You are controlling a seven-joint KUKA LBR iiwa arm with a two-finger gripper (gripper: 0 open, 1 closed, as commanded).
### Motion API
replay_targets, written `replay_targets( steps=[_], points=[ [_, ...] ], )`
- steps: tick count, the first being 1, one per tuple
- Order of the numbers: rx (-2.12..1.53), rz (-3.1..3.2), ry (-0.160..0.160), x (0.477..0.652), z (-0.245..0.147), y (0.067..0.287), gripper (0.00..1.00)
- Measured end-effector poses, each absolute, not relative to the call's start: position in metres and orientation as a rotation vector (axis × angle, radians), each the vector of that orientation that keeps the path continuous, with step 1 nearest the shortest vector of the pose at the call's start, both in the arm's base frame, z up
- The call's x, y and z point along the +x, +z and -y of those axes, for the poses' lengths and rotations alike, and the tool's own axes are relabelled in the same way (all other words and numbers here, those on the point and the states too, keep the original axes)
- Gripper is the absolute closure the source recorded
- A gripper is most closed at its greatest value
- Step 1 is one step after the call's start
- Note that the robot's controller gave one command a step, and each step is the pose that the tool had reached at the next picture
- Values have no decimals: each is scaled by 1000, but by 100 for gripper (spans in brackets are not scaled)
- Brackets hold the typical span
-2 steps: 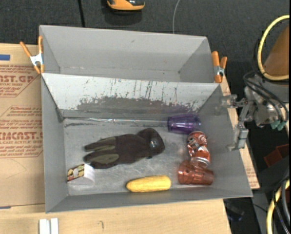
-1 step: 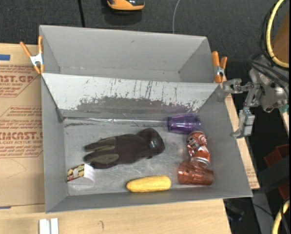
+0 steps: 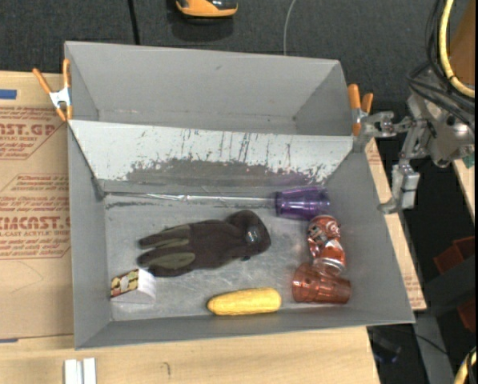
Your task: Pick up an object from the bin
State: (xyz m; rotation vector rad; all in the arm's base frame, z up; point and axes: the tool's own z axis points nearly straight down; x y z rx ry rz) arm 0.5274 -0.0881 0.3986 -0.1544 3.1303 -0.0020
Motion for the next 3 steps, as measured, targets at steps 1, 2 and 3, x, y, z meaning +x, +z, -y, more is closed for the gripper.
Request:
replay_targets(
  steps=[1,2,3],
  points=[
    [-103,-3143,2,519,75,434,0],
    [-117,-3119,-5,526,46,455,0],
    [-154,-3128,-1,562,20,391,0]
  ],
)
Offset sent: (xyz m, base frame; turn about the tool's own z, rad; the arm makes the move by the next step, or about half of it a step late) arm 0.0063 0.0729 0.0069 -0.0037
